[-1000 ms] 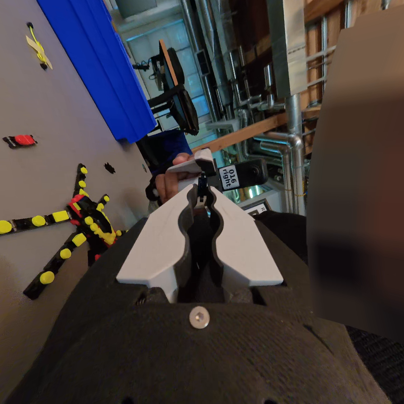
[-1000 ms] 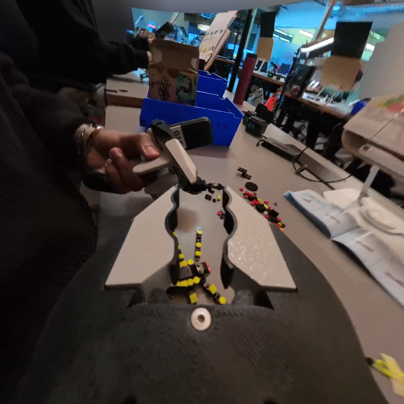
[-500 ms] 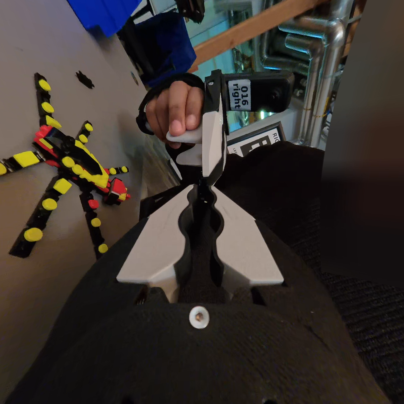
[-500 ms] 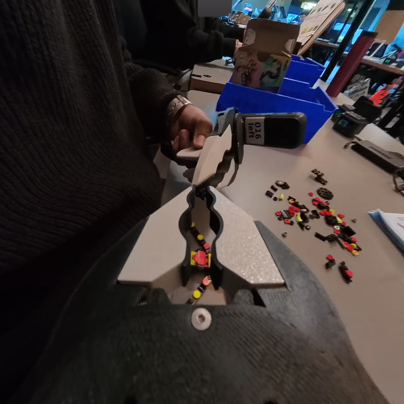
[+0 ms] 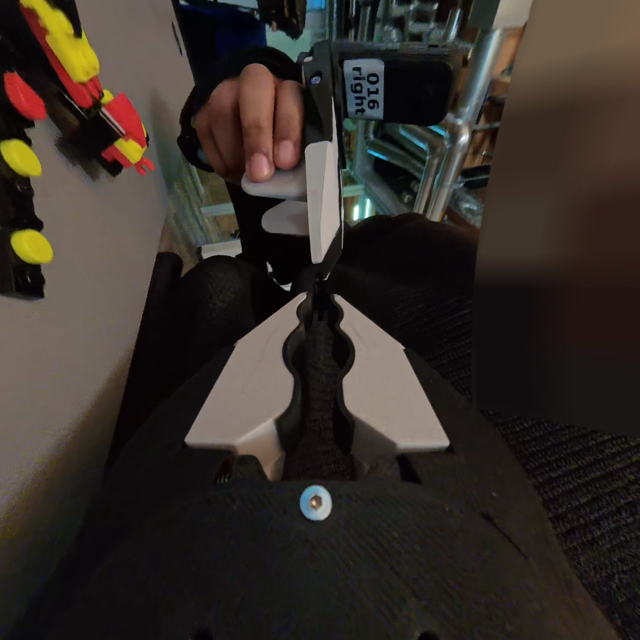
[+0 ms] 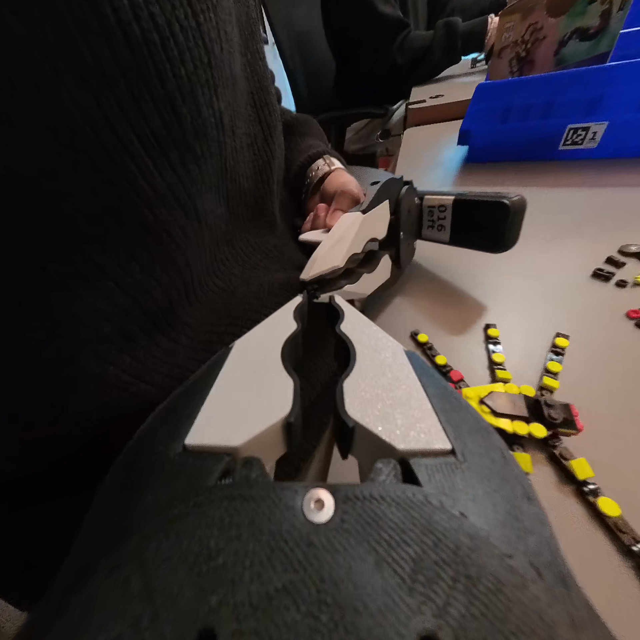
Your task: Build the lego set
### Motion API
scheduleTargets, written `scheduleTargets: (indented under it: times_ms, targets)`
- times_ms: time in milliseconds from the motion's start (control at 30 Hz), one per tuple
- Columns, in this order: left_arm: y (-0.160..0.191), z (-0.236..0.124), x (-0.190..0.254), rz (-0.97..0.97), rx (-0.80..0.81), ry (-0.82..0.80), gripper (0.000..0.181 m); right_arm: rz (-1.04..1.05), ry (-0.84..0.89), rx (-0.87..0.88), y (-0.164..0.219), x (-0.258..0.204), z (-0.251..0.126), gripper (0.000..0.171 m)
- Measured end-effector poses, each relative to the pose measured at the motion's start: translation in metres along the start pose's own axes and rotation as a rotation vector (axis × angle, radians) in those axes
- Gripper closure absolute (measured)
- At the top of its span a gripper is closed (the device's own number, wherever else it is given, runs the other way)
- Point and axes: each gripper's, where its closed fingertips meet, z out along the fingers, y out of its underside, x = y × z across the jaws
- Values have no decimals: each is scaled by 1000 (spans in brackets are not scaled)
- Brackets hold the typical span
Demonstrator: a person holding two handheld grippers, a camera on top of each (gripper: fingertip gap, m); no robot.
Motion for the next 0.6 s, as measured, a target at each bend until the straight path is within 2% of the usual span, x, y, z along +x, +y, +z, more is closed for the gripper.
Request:
scheduleTargets:
  times_ms: [100,467,600]
  targets:
    - [0,1,-1,6,37,-3,177,1,-31,-3,0,-4,3,166]
    - [-3,-1,-10,19,194,-71,177,26,-53,-57,11,-4,5,167]
    - [-5,-4,-9,-19,215,-23,176,45,-39,-55,10,1,6,167]
